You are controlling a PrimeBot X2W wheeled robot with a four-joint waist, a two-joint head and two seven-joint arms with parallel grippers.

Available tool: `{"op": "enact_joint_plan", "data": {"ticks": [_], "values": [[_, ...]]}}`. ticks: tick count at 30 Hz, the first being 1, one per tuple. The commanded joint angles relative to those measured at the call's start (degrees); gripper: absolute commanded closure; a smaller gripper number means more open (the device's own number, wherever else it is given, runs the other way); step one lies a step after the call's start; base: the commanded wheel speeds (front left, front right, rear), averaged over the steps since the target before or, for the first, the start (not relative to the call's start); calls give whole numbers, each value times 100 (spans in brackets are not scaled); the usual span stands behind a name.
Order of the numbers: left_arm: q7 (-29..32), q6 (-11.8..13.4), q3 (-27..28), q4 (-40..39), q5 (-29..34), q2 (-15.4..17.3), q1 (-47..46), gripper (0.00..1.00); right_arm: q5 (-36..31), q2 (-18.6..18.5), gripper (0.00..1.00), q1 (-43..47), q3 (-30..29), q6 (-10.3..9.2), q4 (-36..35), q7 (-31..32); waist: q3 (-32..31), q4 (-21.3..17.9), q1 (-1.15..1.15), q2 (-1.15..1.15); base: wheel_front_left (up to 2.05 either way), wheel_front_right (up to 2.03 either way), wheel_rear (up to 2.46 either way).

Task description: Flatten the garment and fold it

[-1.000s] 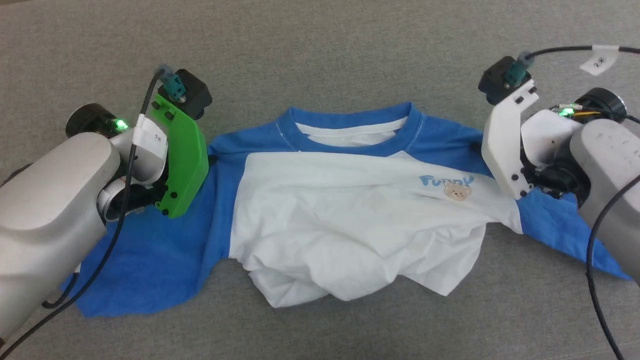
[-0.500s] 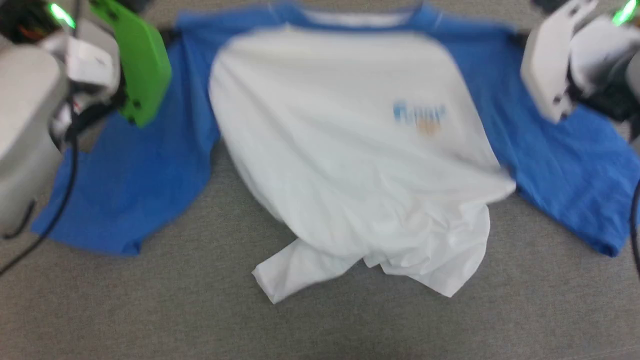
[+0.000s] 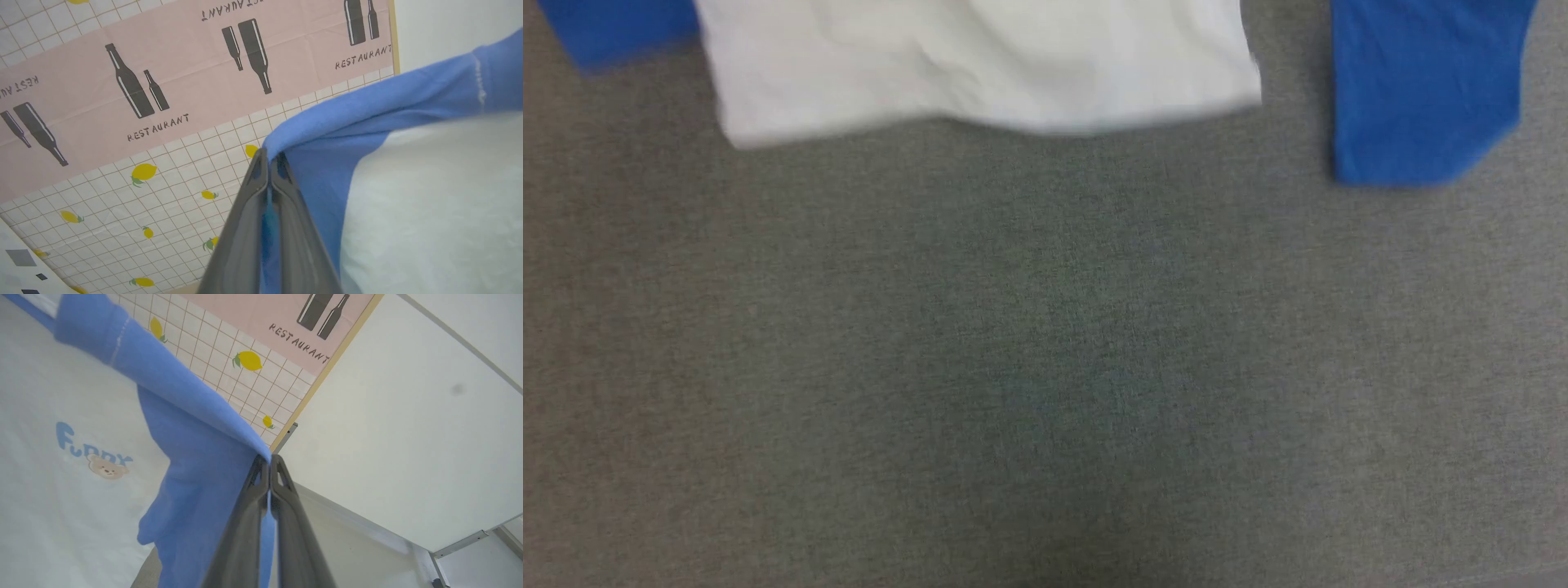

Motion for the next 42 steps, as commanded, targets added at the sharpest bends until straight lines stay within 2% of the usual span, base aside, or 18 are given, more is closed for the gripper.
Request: {"op": "enact_joint_plan", "data": {"ticks": [1,5,7,11,16,24,30,34,38,42], "values": [[-132,222,141,114,98,114,-183,100,-209,-82,100,-189,-218,-20,128,-98,197,-70,-1,0,0,0,0],[-695,656,492,183,233,122,-522,100,-763,137,100,-782,-759,-20,222,-593,333,-101,-1,0,0,0,0],[-979,788,612,229,271,118,-589,100,-1035,257,100,-1017,-959,-20,254,-896,346,-93,-1,0,0,0,0],[-1270,779,628,321,286,60,-556,100,-1428,359,100,-1321,-1045,-20,414,-1317,355,-39,-1,0,0,0,0],[-1272,578,367,490,259,-18,-142,100,-1396,374,100,-1168,-749,-20,736,-1548,414,69,-1,0,0,0,0],[-846,114,-368,865,182,-51,1058,100,-707,399,100,57,9,-20,1192,-2021,406,88,-1,0,0,0,0],[-509,-93,-666,962,-213,27,2213,100,158,185,100,1355,948,-20,897,-2002,52,85,-1,0,0,0,0],[-333,-73,-747,788,-635,134,3183,100,715,-167,100,2223,1395,-20,363,-1853,-349,112,-1,0,0,0,0],[-175,120,-759,363,-1149,302,4271,100,1122,-592,100,3132,1630,-20,-277,-1634,-759,142,-1,0,0,0,0],[-45,327,-805,-202,-1648,492,5353,100,1322,-976,100,4089,1612,-20,-866,-1339,-1139,189,-1,0,0,0,0]]}}
